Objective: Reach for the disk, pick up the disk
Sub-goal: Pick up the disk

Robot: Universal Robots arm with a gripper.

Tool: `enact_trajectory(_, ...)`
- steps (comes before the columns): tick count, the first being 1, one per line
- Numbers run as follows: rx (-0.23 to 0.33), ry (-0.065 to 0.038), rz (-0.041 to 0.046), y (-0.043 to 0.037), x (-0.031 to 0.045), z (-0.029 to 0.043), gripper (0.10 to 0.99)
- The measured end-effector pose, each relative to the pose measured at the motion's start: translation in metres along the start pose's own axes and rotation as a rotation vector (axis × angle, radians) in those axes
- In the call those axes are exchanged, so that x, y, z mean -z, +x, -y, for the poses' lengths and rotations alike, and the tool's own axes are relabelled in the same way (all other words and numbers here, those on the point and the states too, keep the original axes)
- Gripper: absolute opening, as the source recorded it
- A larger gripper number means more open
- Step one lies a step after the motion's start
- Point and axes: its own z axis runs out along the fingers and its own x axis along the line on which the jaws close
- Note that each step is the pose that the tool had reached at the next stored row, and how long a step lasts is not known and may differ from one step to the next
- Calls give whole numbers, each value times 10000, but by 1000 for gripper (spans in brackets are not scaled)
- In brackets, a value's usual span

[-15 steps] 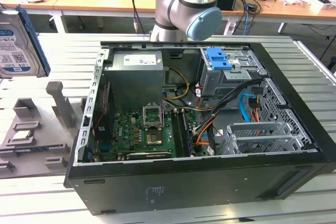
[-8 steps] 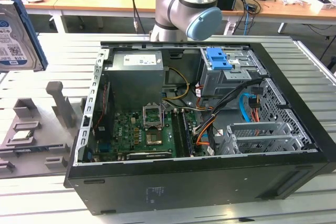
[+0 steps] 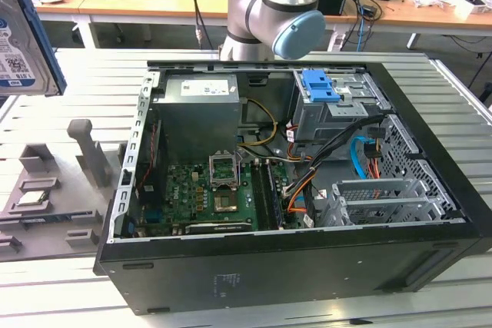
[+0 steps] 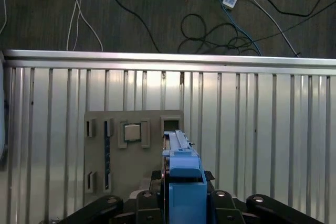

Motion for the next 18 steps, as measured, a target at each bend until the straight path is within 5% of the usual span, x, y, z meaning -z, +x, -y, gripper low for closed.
enact_trajectory(13,0,-1,0,0,350,-12,365)
enact_trajectory(18,0,-1,-1,0,364,-13,365)
